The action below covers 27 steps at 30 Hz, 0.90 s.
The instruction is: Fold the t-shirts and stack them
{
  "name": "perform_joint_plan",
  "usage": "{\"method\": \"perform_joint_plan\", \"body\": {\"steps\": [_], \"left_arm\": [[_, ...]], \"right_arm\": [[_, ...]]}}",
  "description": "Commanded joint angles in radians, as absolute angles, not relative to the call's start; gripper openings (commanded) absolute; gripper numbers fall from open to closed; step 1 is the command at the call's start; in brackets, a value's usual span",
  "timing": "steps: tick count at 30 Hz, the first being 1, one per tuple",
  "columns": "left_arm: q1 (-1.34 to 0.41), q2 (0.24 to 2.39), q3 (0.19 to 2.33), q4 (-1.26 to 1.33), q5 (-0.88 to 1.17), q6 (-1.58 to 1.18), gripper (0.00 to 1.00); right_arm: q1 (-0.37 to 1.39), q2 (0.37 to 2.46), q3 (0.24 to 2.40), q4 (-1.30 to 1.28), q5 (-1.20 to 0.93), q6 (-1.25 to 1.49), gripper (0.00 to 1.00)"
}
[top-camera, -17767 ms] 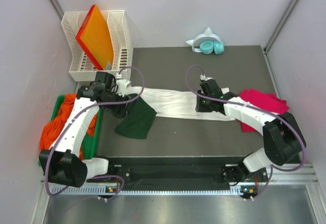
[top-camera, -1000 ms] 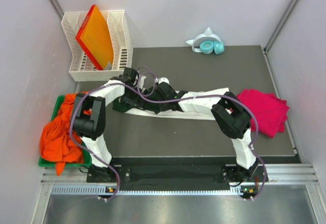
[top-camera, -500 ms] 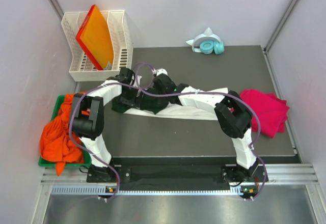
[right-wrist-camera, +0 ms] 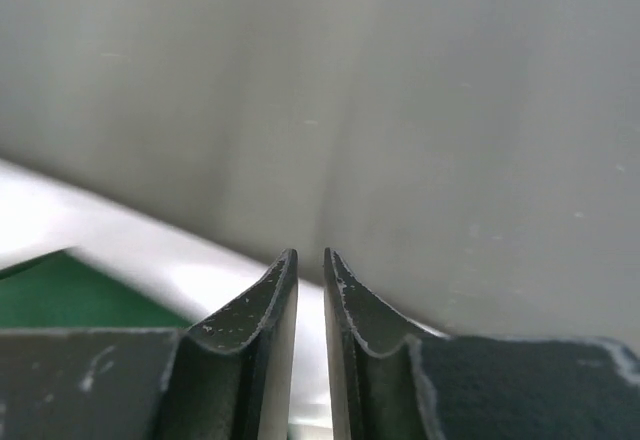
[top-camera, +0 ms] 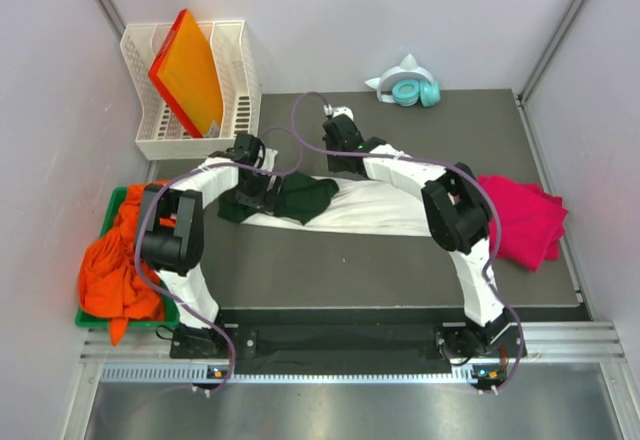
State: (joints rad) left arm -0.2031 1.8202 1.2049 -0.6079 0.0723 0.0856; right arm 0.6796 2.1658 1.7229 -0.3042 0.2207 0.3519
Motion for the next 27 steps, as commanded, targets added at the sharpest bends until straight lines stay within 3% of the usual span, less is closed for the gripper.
{"method": "perform_joint_plan", "body": {"steps": [1, 5, 12, 17, 27], "left_arm": [[-0.187, 1.764, 1.178, -0.681, 0.009, 0.118, 0.85], [-0.187, 1.746, 1.178, -0.673, 0.032, 0.117, 0.84], [-0.187, 1.710, 1.198, -0.643, 0.084, 0.107, 0.85], [-0.187, 1.733, 1.235, -0.647, 0.110, 0.092, 0.85], [-0.187, 1.750, 1.255, -0.641, 0.130, 0.069, 0.85]], "right_arm": [[0.663, 2.114, 1.743, -0.281, 0.236, 0.330, 0.17], [0.718, 1.984, 1.689, -0.203, 0.262, 0.279, 0.17], [0.816, 1.846, 1.701, -0.284, 0.281, 0.279, 0.18], [0.887, 1.815, 1.576, -0.270, 0.239, 0.337, 0.18], [0.954, 1.874, 1.443, -0.218, 0.216, 0.405, 0.06]]}}
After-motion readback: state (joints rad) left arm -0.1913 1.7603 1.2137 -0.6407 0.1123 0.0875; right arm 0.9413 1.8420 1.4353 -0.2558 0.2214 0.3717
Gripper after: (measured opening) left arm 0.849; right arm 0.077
